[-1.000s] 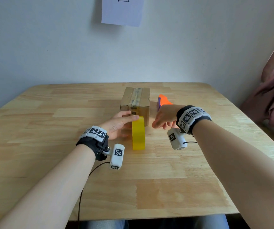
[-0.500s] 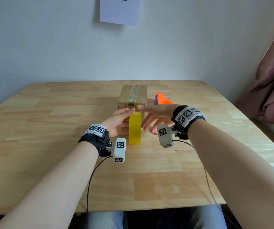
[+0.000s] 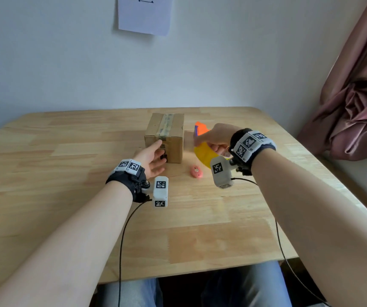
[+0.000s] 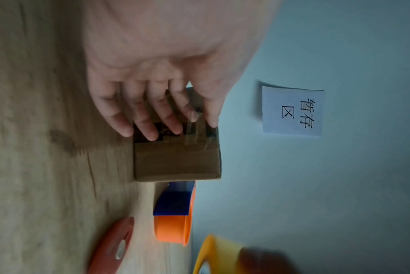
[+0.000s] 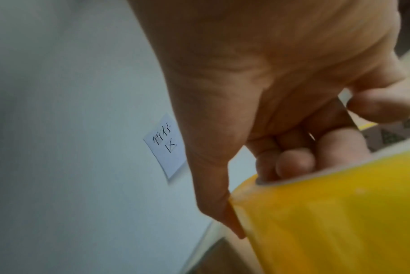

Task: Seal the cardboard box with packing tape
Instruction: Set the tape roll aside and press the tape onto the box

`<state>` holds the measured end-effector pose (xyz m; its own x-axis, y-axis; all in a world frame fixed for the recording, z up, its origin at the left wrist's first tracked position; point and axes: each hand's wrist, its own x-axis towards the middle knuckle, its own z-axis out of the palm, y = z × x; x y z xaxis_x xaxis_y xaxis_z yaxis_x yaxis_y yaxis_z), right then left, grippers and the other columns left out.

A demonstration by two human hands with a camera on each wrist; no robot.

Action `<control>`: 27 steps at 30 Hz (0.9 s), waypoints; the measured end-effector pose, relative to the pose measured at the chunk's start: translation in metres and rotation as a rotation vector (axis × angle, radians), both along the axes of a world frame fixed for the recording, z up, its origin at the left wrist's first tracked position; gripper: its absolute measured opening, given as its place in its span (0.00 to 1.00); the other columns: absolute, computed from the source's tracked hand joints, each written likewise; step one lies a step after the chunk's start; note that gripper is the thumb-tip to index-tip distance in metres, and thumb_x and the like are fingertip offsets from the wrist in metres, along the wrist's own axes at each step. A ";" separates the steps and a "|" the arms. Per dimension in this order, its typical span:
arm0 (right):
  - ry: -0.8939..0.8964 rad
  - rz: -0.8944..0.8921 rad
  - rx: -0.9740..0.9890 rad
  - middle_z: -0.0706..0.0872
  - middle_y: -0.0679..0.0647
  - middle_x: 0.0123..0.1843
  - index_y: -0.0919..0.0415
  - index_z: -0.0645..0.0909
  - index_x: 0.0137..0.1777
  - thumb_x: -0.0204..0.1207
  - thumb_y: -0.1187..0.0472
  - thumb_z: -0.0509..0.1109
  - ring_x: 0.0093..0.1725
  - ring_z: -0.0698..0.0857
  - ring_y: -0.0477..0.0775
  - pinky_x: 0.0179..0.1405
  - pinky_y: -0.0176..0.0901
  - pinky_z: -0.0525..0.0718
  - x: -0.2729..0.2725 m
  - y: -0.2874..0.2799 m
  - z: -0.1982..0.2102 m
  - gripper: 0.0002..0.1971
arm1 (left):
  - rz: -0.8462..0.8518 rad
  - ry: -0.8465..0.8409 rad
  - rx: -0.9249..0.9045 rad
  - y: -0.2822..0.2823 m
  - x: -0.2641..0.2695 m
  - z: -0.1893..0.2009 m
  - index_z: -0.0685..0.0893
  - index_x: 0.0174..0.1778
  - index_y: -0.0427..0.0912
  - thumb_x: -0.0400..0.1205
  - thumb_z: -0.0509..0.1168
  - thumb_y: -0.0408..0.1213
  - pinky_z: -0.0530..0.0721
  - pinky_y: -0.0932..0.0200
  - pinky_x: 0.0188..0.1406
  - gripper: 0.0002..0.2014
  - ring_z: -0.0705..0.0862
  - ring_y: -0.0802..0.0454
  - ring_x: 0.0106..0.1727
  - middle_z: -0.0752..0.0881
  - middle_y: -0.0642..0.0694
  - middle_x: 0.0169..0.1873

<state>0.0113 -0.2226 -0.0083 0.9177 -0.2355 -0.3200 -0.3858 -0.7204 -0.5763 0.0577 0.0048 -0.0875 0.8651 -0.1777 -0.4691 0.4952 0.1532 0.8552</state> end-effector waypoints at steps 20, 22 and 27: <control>-0.286 -0.065 -0.219 0.88 0.52 0.28 0.59 0.88 0.31 0.76 0.45 0.75 0.28 0.84 0.53 0.33 0.44 0.78 0.024 -0.022 -0.048 0.20 | 0.039 0.023 -0.083 -0.021 0.003 -0.018 0.89 0.61 0.50 0.77 0.80 0.45 0.83 0.55 0.53 0.17 0.91 0.53 0.56 0.95 0.56 0.53; -0.523 0.028 -0.104 0.90 0.52 0.36 0.59 0.92 0.40 0.78 0.45 0.74 0.35 0.85 0.51 0.36 0.42 0.78 0.035 -0.003 -0.041 0.17 | 0.057 0.017 -0.087 -0.018 0.004 -0.020 0.88 0.61 0.50 0.77 0.80 0.44 0.83 0.55 0.56 0.17 0.91 0.54 0.56 0.95 0.57 0.51; -0.718 0.429 -0.072 0.91 0.51 0.66 0.55 0.93 0.60 0.80 0.49 0.76 0.65 0.87 0.50 0.68 0.41 0.80 0.061 0.042 -0.047 0.15 | 0.090 -0.014 -0.058 -0.010 0.004 -0.028 0.91 0.56 0.45 0.76 0.81 0.41 0.85 0.57 0.53 0.14 0.92 0.53 0.55 0.96 0.53 0.49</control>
